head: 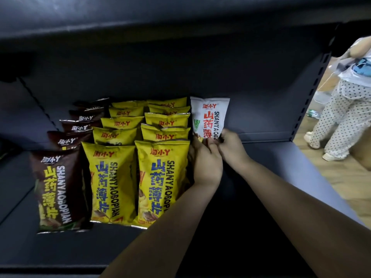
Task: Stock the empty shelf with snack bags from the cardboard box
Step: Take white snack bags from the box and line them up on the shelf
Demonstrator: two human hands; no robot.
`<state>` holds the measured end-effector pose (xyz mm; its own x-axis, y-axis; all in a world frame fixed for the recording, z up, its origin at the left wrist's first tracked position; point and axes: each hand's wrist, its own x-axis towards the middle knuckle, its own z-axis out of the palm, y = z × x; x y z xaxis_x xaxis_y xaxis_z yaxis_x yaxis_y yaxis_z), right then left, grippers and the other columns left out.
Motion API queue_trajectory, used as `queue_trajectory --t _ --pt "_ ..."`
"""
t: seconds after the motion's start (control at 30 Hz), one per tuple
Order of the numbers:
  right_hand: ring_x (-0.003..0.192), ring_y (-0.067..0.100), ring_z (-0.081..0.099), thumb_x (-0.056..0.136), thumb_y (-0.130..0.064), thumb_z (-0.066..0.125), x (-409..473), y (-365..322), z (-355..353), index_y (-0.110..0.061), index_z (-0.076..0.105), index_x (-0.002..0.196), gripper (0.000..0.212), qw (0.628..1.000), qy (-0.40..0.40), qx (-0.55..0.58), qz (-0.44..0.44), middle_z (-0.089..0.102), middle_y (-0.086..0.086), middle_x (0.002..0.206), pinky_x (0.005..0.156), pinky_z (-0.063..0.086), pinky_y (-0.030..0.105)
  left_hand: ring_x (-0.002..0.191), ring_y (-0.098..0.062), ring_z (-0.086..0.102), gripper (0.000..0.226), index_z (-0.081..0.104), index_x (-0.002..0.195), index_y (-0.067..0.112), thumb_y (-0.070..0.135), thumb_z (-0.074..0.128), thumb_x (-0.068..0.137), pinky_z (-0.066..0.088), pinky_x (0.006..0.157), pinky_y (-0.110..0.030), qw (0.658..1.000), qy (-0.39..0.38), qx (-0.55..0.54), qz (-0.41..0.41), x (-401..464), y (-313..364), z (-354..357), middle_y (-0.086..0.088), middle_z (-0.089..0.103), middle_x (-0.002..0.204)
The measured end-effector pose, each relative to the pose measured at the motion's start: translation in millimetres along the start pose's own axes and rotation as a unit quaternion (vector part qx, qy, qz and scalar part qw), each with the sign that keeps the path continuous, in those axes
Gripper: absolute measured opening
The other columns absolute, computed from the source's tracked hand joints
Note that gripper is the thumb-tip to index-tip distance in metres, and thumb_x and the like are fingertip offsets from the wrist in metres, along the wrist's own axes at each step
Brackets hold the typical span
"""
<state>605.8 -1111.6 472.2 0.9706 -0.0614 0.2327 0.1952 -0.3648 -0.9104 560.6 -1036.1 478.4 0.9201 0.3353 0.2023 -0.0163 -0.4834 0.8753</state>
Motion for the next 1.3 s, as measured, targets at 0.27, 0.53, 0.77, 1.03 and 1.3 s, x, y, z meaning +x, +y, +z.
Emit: queue_trajectory --t 0.27,0.53,0.77,1.03,1.3 --pt "0.101 0.016 0.062 0.087 -0.023 0.064 1.1 7.6 3.2 -0.008 0.060 0.114 0.031 0.995 0.017 -0.101 0.009 0.067 0.001 0.109 0.077 0.047 0.025 0.124 -0.033 0.045 0.065 0.039 0.139 0.005 0.038 0.030 0.085 0.036 0.104 -0.036 0.999 -0.014 0.031 0.016 -7.3 -0.4 -6.5 -0.021 0.049 0.131" --pt "0.116 0.028 0.053 0.089 0.000 0.051 -45.1 -10.2 -10.2 0.004 0.058 0.119 0.031 0.983 0.143 -0.107 -0.034 0.058 0.017 0.121 0.103 0.039 0.031 0.123 -0.035 0.045 0.063 0.046 0.132 0.001 0.017 0.038 0.072 0.037 0.105 -0.043 0.992 -0.079 0.011 0.096 -42.2 5.1 -30.6 -0.019 0.045 0.133" --pt "0.106 0.012 0.055 0.089 -0.001 0.051 -103.6 -43.9 -9.5 -0.012 0.062 0.111 0.027 0.998 0.045 -0.019 -0.047 0.060 0.002 0.110 0.089 0.041 0.015 0.115 -0.020 0.055 0.052 0.061 0.117 0.010 0.015 0.030 0.075 0.045 0.099 -0.035 0.961 -0.077 0.014 0.265 -72.1 2.4 -78.2 -0.003 0.058 0.122" --pt "0.123 0.004 0.048 0.078 -0.037 0.070 -148.2 -57.4 29.6 -0.028 0.045 0.128 0.057 0.991 -0.117 0.017 -0.063 0.052 -0.002 0.130 0.105 0.038 0.022 0.125 -0.022 0.042 0.048 0.049 0.125 0.008 0.000 0.045 0.078 0.040 0.103 -0.039 0.918 0.054 0.049 0.390 -89.4 -41.6 -145.6 -0.008 0.045 0.131" --pt "0.133 0.009 0.036 0.064 -0.048 0.071 -156.8 -52.7 55.8 -0.030 0.017 0.148 0.101 0.989 -0.128 -0.048 -0.058 0.040 -0.008 0.141 0.109 0.036 0.039 0.146 -0.020 0.005 0.097 -0.003 0.145 0.031 0.000 0.059 0.077 0.021 0.118 -0.037 0.977 -0.090 0.032 0.192 -88.9 -89.1 -155.5 -0.004 0.010 0.153"
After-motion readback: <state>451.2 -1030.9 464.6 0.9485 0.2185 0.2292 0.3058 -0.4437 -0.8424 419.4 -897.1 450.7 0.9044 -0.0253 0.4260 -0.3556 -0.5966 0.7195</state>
